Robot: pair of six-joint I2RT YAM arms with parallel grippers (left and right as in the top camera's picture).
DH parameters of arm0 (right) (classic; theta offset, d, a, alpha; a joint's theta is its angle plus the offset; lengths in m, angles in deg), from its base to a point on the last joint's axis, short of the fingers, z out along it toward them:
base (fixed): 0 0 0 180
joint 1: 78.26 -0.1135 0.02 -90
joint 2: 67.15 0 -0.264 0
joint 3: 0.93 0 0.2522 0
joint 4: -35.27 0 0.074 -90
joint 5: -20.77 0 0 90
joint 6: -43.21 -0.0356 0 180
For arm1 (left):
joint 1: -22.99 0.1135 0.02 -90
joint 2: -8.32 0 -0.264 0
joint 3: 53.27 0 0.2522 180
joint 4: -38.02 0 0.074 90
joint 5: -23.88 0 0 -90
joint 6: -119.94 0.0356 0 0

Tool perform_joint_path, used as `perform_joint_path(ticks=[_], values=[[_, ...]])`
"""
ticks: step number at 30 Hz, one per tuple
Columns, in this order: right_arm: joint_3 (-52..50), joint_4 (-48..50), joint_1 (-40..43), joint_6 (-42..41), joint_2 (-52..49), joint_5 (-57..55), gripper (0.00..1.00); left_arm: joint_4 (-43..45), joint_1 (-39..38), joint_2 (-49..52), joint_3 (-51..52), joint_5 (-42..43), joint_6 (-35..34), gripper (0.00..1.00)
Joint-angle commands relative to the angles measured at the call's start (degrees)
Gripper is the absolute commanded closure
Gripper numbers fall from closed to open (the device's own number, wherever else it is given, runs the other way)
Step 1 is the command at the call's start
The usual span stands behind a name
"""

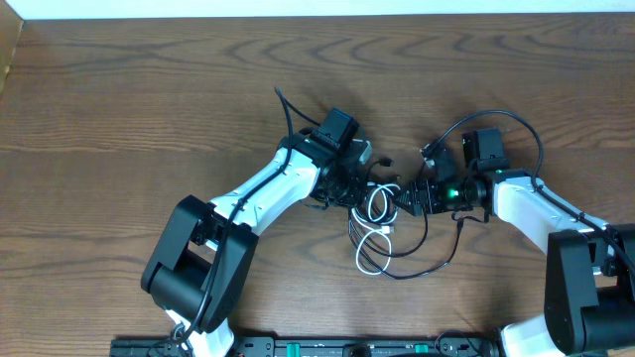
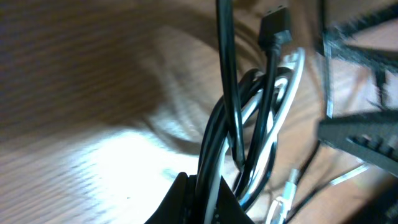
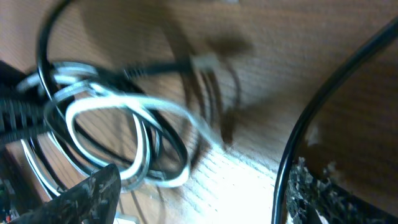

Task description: Untangle cables

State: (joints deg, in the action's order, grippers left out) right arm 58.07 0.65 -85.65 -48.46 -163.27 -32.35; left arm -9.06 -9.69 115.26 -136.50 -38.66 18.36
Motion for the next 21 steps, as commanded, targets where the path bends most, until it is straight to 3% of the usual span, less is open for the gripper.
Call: perform_joint_path(ticks=[1, 6, 11, 13, 17, 21], values=[[-0.4, 1.3, -0.2, -0.3, -0.3, 2.8, 0.21, 0.0, 0.2, -1.6, 0.2, 4.3, 3.0, 0.92], [-0.4, 2.3, -0.2, -1.1, -0.3, 1.5, 0.24, -0.2, 0.3, -1.6, 0.2, 4.2, 3.0, 0.92], [-0.4, 0.3, -0.2, -13.9, -0.3, -23.1, 0.23, -0.4, 0.3, -1.6, 0.2, 2.8, 3.0, 0.93], [-0.3, -0.2, -0.2, -15.7, -0.3, -27.6, 0.22, -0.4, 0.3, -1.6, 0.2, 2.8, 3.0, 0.93], [0.3, -0.4, -0.2, -15.6, 0.6, -26.6, 0.20, -0.4, 0.2, -1.7, 0.2, 3.1, 3.0, 0.93], [1.6, -0.6, -0.2, -12.5, 4.0, -18.8, 0.20, -0.3, 0.3, -2.2, 0.2, 3.7, 4.0, 0.93]])
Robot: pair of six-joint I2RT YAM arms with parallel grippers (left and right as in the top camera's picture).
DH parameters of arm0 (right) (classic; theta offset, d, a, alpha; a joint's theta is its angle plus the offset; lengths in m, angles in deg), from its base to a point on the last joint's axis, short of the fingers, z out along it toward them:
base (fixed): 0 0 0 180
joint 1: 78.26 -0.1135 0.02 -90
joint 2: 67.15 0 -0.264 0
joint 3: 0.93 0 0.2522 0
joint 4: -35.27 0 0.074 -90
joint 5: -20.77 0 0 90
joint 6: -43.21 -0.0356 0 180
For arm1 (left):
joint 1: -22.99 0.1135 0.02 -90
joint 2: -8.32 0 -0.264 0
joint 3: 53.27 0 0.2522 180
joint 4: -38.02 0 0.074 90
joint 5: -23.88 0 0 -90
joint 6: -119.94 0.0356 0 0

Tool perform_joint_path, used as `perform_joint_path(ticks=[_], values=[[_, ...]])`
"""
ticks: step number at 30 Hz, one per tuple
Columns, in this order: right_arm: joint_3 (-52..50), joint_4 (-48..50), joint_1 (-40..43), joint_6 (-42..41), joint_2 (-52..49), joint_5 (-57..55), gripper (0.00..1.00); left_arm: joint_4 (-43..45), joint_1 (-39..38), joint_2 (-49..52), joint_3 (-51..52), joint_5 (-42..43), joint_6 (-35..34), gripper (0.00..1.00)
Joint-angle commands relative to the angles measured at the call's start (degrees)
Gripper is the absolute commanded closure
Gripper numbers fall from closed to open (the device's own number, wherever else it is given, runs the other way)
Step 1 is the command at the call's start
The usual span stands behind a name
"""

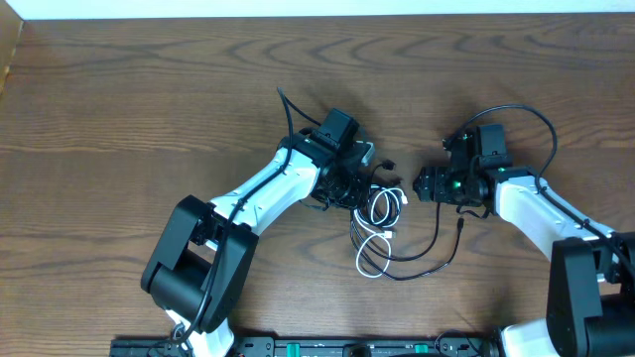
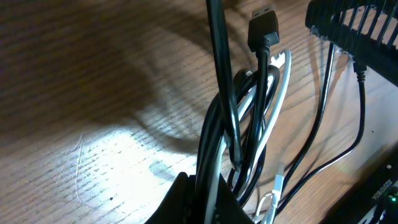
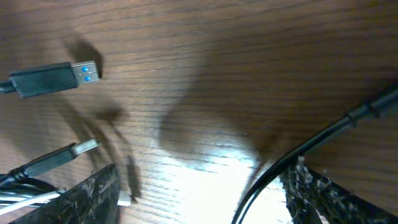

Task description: Untangle cables

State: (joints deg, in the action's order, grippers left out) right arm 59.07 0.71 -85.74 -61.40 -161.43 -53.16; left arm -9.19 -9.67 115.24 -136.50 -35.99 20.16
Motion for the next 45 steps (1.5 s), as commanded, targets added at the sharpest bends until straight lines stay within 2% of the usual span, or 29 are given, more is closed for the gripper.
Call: perform_joint_path(ticks=[1, 11, 15, 20, 25, 32, 37, 45], values=[[0.8, -0.7, -0.1, 0.8, 3.2, 3.3, 0.20, -0.2, 0.2, -2.5, 0.2, 1.0, 2.3, 0.93], [0.9, -3.0, -0.7, 1.4, 13.8, 6.9, 0.20, 0.8, 0.2, -6.5, 0.2, 1.0, 2.3, 0.93], [0.9, -3.6, -2.5, 2.6, 13.4, 10.1, 0.20, 0.8, 0.2, -7.9, 0.2, 1.0, 2.2, 0.93], [0.9, -4.0, -5.9, 1.4, 11.4, 9.9, 0.31, 0.8, 0.2, -8.5, 0.2, 1.1, 1.4, 0.93], [0.9, -3.1, -9.0, -3.9, 8.0, 10.0, 0.29, 0.8, 0.2, -8.5, 0.2, 4.0, 1.1, 0.93], [0.9, 0.3, -11.8, -5.1, 5.5, 9.4, 0.27, 0.1, 0.2, -8.5, 0.2, 4.0, 1.1, 0.93], [0.9, 2.0, -12.8, -6.8, 5.4, 3.3, 0.28, -0.5, 0.2, -8.5, 0.2, 4.1, 0.9, 0.93], [0.8, 2.6, -13.0, -6.8, 5.4, -0.5, 0.32, 1.5, 0.2, -8.5, 0.2, 15.3, 0.7, 0.93]])
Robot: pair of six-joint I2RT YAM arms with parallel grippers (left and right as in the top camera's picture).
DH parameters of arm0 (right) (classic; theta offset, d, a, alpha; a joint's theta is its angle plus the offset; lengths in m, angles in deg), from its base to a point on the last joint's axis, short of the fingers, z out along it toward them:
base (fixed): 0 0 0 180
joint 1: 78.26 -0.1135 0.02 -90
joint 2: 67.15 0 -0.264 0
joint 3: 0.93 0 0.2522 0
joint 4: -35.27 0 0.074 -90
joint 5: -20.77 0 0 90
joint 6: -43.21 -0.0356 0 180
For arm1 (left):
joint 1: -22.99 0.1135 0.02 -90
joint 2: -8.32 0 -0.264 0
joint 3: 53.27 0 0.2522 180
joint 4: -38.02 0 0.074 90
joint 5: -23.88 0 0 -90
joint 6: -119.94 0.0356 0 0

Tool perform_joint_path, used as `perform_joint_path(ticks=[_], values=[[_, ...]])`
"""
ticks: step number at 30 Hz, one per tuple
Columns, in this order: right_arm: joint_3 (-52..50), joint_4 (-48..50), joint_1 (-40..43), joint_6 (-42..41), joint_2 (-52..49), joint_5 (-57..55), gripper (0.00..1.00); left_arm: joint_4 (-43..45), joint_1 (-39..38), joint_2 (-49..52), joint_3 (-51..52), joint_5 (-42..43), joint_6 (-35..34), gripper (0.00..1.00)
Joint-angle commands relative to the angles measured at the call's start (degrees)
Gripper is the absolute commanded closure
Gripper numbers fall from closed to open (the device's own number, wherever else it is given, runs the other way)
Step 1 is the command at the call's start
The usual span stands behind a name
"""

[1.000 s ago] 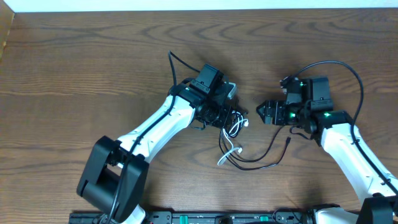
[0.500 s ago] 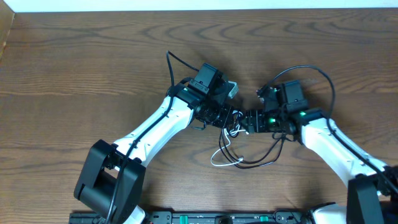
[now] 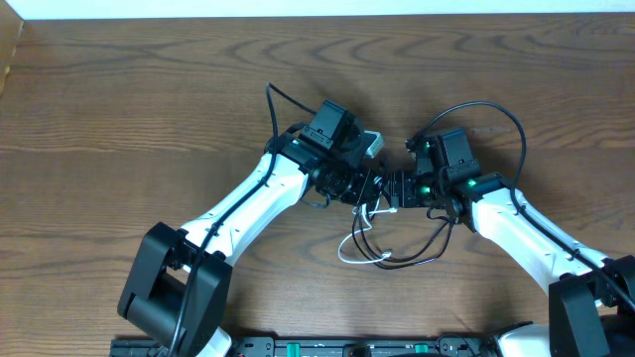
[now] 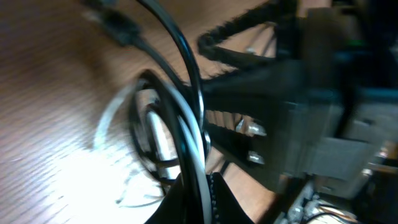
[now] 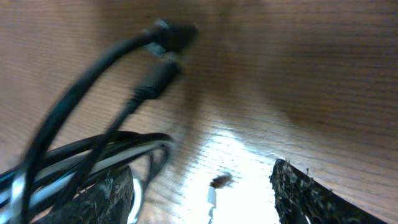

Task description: Untangle cables

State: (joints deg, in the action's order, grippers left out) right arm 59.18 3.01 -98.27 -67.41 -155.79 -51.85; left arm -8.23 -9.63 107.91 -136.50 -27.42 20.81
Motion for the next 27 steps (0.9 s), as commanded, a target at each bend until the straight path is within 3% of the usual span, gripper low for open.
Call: perform_joint_path(ticks=[1, 12, 19, 27], values=[[0.7, 0.3, -0.5, -0.8, -0.3, -1.9, 0.32, 0.8, 0.2, -1.1, 0.2, 7.7, 0.0, 0.93], [0.7, 0.4, -0.5, -2.5, -0.3, 4.1, 0.31, 0.9, 0.2, -1.1, 0.2, 7.7, -0.6, 0.93], [0.7, 0.5, -0.3, -1.3, -0.3, 11.4, 0.30, 0.6, 0.5, -1.1, 0.2, 1.0, -0.6, 0.93], [0.7, 0.6, 0.5, -1.0, -0.3, 14.5, 0.27, 0.6, 6.7, -1.1, 0.2, 1.0, -5.6, 0.92]])
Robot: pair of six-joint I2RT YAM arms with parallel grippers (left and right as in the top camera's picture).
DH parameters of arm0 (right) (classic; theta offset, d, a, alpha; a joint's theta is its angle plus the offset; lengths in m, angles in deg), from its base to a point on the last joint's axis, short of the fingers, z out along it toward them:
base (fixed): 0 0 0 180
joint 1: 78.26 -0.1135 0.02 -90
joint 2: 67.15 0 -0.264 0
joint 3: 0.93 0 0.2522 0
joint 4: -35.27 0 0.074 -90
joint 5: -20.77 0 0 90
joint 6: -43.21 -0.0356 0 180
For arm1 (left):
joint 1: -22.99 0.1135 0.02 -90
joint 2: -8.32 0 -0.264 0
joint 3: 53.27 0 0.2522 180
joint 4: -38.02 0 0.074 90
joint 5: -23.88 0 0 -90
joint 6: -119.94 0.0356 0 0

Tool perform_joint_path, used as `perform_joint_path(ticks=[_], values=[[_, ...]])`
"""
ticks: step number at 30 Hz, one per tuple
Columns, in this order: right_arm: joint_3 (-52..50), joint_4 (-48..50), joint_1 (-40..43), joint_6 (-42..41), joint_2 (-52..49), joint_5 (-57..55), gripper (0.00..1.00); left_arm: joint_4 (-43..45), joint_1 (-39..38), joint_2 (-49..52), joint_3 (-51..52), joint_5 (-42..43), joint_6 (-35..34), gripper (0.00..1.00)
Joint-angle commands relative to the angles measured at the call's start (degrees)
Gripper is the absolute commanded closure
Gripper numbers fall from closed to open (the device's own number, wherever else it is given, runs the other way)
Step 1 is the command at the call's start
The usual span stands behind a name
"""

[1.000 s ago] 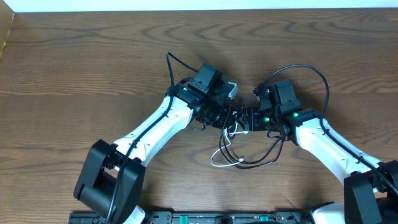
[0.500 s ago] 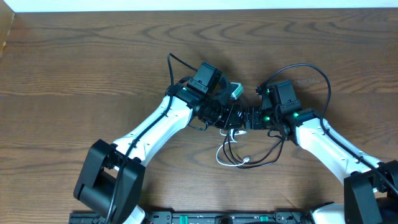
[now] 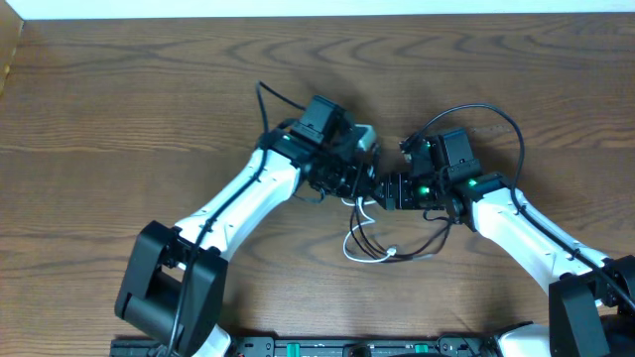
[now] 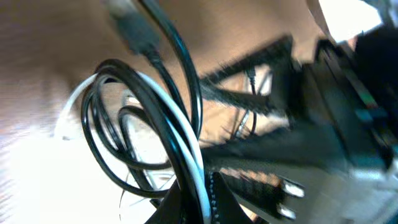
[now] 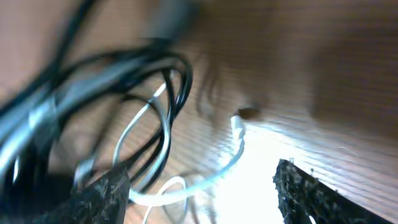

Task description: Untangle cables

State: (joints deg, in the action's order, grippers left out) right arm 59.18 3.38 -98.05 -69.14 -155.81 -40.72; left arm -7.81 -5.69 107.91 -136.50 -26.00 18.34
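A tangle of black and white cables (image 3: 375,238) lies on the wooden table (image 3: 119,109), its upper strands lifted off the wood. My left gripper (image 3: 349,180) is shut on a black strand and a white cable (image 4: 186,149) of this bundle, pinched low in the left wrist view between its fingertips (image 4: 200,202). A black plug (image 4: 134,28) hangs off the bundle. My right gripper (image 3: 392,191) stands open just right of the left one. In the right wrist view a white loop (image 5: 186,180) lies below its spread fingers (image 5: 102,196), with nothing gripped.
A long black cable (image 3: 491,114) arcs over the right arm's wrist and back down to the tangle. Bare wood surrounds the arms. The table's far edge meets a white wall (image 3: 317,8).
My left gripper has shifted a little to the left and up with the bundle in it. The loose loops on the table have drawn in. The right gripper stays open beside it.
At first my left gripper held the bundle low on the table with the open right gripper close against it. Then the right gripper stood farther right. Later both grippers met at mid-table with the bundle raised, and now the bundle is held slightly farther left.
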Motion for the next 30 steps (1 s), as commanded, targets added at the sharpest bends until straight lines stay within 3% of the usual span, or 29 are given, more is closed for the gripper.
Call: perform_joint_path(ticks=[1, 3, 8, 10, 30], values=[[0.7, 0.3, 0.3, 0.7, -0.3, 3.4, 0.23, 0.3, 4.1, -1.1, 0.2, 0.9, -4.0, 0.93], [0.7, 0.7, 0.3, 0.8, -0.3, 3.4, 0.18, 0.9, 6.6, -1.1, 0.2, 6.9, -4.2, 0.92], [0.7, 3.8, 0.3, 0.7, -0.3, 4.8, 0.16, 4.2, 10.9, -1.1, 0.2, 25.3, -4.2, 0.92], [0.7, 5.5, 0.3, 0.7, -0.3, 6.0, 0.16, 4.3, 11.6, -1.1, 0.2, 28.0, -5.1, 0.93], [0.7, 15.6, 0.3, -3.4, -0.3, 3.7, 0.20, 4.5, 11.9, -1.1, 0.2, 32.1, -6.8, 0.92]])
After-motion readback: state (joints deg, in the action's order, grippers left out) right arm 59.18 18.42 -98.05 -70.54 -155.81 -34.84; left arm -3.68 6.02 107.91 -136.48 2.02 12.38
